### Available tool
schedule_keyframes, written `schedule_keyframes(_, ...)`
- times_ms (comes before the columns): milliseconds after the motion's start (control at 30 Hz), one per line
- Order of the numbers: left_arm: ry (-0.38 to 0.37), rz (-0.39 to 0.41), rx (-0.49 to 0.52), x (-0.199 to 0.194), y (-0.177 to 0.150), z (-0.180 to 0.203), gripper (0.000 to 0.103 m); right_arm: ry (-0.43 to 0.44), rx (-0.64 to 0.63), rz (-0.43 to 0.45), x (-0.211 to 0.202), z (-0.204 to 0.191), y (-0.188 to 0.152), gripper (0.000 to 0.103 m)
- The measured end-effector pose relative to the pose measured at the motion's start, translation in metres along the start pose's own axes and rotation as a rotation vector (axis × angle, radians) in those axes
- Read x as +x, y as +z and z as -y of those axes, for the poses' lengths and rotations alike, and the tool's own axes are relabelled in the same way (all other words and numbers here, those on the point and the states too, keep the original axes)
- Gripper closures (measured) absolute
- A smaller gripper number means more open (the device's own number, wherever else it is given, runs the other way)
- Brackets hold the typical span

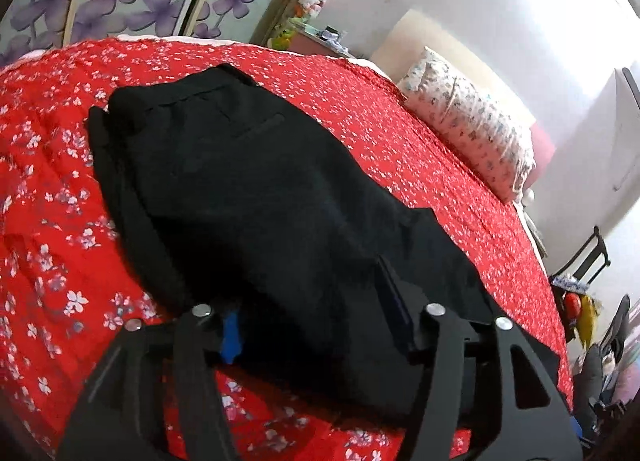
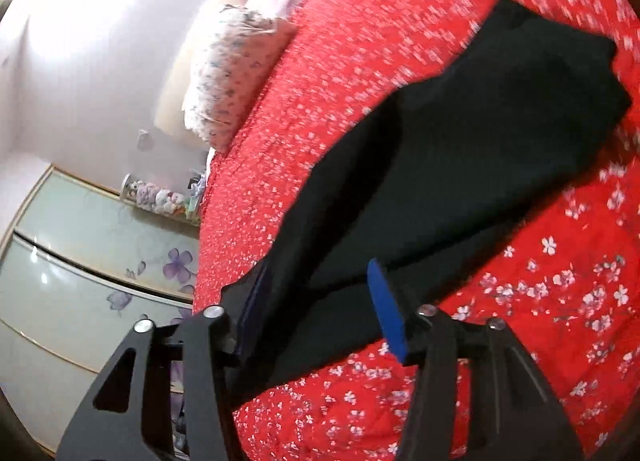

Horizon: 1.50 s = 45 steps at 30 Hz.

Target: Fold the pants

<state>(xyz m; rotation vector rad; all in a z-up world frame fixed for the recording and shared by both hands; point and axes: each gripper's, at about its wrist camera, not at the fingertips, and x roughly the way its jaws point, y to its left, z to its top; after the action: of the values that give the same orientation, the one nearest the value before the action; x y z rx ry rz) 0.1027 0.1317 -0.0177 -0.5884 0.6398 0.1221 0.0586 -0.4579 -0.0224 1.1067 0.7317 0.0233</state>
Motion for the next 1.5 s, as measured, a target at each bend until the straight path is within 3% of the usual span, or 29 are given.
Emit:
schedule_keyframes(67, 0.012, 0.001, 0.028, -0.001, -0.001, 0.003, 0.033, -0.02, 0.028, -0.019, 0.008, 0.009, 0.001, 0.055)
schedule_keyframes(167, 0.032, 0.005, 0.061, -0.001, -0.002, 0.01, 0.029, -0.07, 0.062, -0.048, 0.024, 0.015, 0.002, 0.055)
schedule_keyframes(500, 0.04, -0.004, 0.071, 0.003, -0.001, 0.009, 0.027, -0.102, 0.164, 0.049, 0.027, 0.04, 0.014, 0.058)
schedule_keyframes(600, 0.043, -0.007, 0.077, 0.004, -0.002, 0.009, 0.025, -0.1, 0.175, 0.081, 0.027, 0.044, 0.015, 0.063)
schedule_keyframes(633, 0.044, -0.008, 0.079, 0.004, -0.002, 0.01, 0.025, -0.109, 0.162, 0.095, 0.027, 0.046, 0.016, 0.071)
schedule_keyframes(667, 0.045, -0.009, 0.08, 0.004, -0.002, 0.01, 0.024, -0.126, 0.148, 0.111, 0.028, 0.046, 0.017, 0.086)
schedule_keyframes(800, 0.042, -0.012, 0.078, 0.005, -0.002, 0.009, 0.024, -0.104, 0.112, 0.137, 0.028, 0.047, 0.023, 0.094)
schedule_keyframes(967, 0.04, -0.017, 0.066, 0.007, 0.0, 0.008, 0.024, -0.09, -0.163, 0.356, -0.018, -0.005, 0.029, 0.097)
schedule_keyframes(1067, 0.04, -0.021, 0.061, 0.008, 0.001, 0.007, 0.024, -0.104, -0.183, 0.489, -0.048, -0.007, 0.032, 0.097)
schedule_keyframes(1167, 0.042, -0.024, 0.058, 0.008, 0.0, 0.008, 0.024, -0.18, -0.055, 0.445, -0.042, 0.025, 0.042, 0.097)
schedule_keyframes(1267, 0.048, -0.027, 0.057, 0.009, 0.0, 0.008, 0.024, -0.347, 0.042, 0.296, -0.012, 0.058, 0.043, 0.097)
schedule_keyframes(1500, 0.022, -0.057, 0.048, 0.009, 0.006, 0.005, 0.023, -0.381, 0.055, 0.276, -0.019, 0.064, 0.043, 0.097)
